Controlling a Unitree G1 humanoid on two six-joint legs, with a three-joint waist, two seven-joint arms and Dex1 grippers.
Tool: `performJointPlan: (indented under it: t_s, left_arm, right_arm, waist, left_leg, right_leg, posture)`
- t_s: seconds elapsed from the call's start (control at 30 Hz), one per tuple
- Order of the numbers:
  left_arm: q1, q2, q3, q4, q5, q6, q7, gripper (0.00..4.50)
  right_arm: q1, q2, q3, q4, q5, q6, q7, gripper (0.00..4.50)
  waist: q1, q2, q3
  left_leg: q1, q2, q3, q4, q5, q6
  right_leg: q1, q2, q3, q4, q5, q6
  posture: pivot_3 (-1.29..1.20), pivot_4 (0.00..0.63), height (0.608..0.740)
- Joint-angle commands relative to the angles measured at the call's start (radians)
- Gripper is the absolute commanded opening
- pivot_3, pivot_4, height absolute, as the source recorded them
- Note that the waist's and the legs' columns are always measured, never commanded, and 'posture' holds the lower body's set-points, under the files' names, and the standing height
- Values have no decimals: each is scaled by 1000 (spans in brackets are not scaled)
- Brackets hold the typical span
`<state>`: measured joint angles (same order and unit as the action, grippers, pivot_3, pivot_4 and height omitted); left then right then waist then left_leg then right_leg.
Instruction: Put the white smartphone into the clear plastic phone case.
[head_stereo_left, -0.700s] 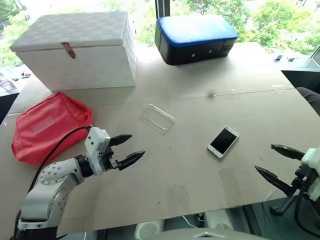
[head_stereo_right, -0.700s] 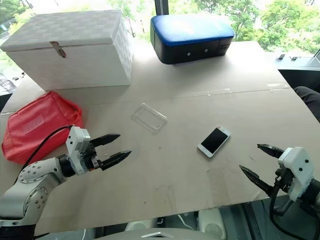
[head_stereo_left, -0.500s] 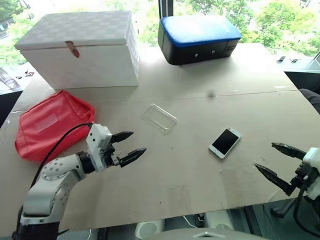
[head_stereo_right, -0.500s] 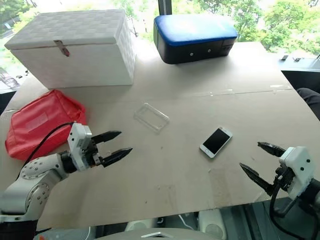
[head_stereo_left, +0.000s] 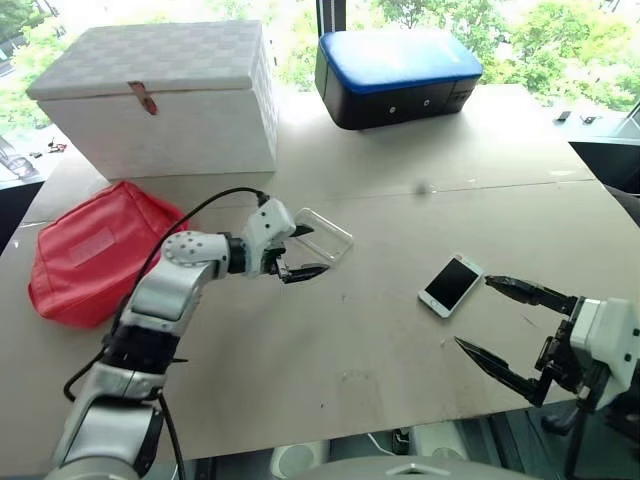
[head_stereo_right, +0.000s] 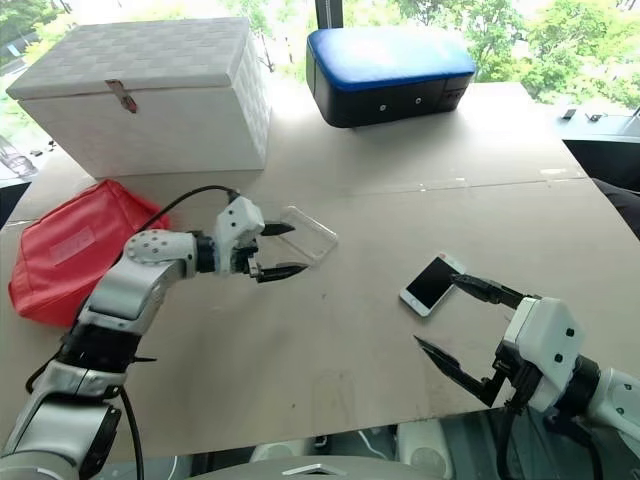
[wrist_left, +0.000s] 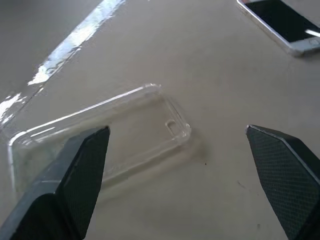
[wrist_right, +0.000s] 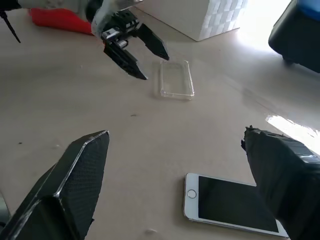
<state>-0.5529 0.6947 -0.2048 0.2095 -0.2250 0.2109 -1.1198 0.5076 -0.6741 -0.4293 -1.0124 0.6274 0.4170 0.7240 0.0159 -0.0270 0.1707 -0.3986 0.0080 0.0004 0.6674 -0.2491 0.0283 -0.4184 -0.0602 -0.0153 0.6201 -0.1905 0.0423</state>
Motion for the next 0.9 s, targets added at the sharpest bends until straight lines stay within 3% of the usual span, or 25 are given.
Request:
performJointPlan:
  t_s: [0.03, 0.07, 0.17, 0.27, 0.3, 0.4, 0.53, 0.6, 0.67, 0.77, 0.9]
  left_arm:
    - [-220, -69, -64, 373, 107, -256, -137, 4424]
    - [-273, -86, -87, 466, 136, -302, -176, 4424]
    - [-390, -115, -163, 704, 243, -457, -282, 3661]
    - [-471, -123, -225, 870, 346, -566, -337, 2259]
    - [-493, -134, -218, 910, 348, -572, -344, 1587]
    - [-531, -145, -195, 965, 344, -538, -400, 180]
    - [-535, -155, -123, 936, 286, -284, -414, 71]
    - [-465, -130, -79, 716, 228, -1, -408, 71]
    - [-370, -120, -20, 408, 182, 387, -296, 71]
    - [-255, -159, 77, 36, 129, 833, -114, 71]
    - [-177, -233, 140, -157, 117, 1030, 87, 71]
  right_arm:
    - [14, -15, 30, -35, 21, -31, -91, 4500]
    - [28, -25, 39, -35, 21, -51, -105, 4500]
    - [83, -57, 50, -35, 38, -119, -155, 4500]
    - [166, -89, 67, -35, 37, -196, -197, 4500]
    - [200, -103, 77, -35, 31, -227, -206, 4500]
    - [300, -122, 84, -35, -4, -311, -223, 4500]
    - [361, -144, 77, -35, -4, -368, -241, 4500]
    - [359, -157, 78, -35, 5, -379, -244, 4500]
    - [323, -171, 87, -35, 24, -368, -249, 4500]
    - [187, -189, 112, -20, 78, -272, -264, 4500]
    - [-106, -241, 160, 150, 214, -138, -196, 4500]
  waist:
    - [2, -1, 0]
    - [4, -2, 0]
    - [1, -2, -1]
    - [-2, -4, -2]
    - [-2, -5, -2]
    - [-3, -5, -2]
    - [-5, -6, -3]
    - [-7, -6, -3]
    - [-15, -6, -3]
    - [-12, -7, -3]
    - [-2, -7, -3]
  left_leg:
    - [0, 0, 0, 0, 0, 0]
    - [-1, 0, 0, 1, 0, 0]
    - [-1, -1, 1, 1, 0, 1]
    - [-2, -1, 5, 1, -3, 4]
    - [-1, -1, 6, 1, -4, 6]
    - [0, -1, 8, 1, -5, 8]
    - [1, 3, 9, 2, -5, 9]
    - [1, 3, 8, 3, -5, 9]
    - [2, 5, 5, 3, -5, 8]
    - [1, 5, 3, 3, -5, 8]
    - [0, 2, 2, 4, -5, 8]
  right_leg:
    - [1, 0, 0, 1, 0, 0]
    - [1, 0, -1, 1, 0, 0]
    - [1, 0, -1, 0, 0, 0]
    - [0, 0, 2, -1, -1, 1]
    - [1, 0, 2, -1, -2, 2]
    - [1, 0, 5, -1, -2, 3]
    - [1, -1, 5, 0, -2, 4]
    - [1, -1, 5, 1, -2, 4]
    - [1, -1, 6, 2, -2, 4]
    - [0, -1, 4, 3, -2, 4]
    - [1, -2, 5, 2, -2, 4]
  posture:
    - [0, 150, 740]
    - [0, 150, 740]
    - [0, 150, 740]
    - [0, 150, 740]
    - [0, 150, 740]
    - [0, 150, 740]
    - [0, 150, 740]
    - [0, 150, 740]
    - [0, 150, 740]
    - [0, 150, 740]
    - [0, 150, 740]
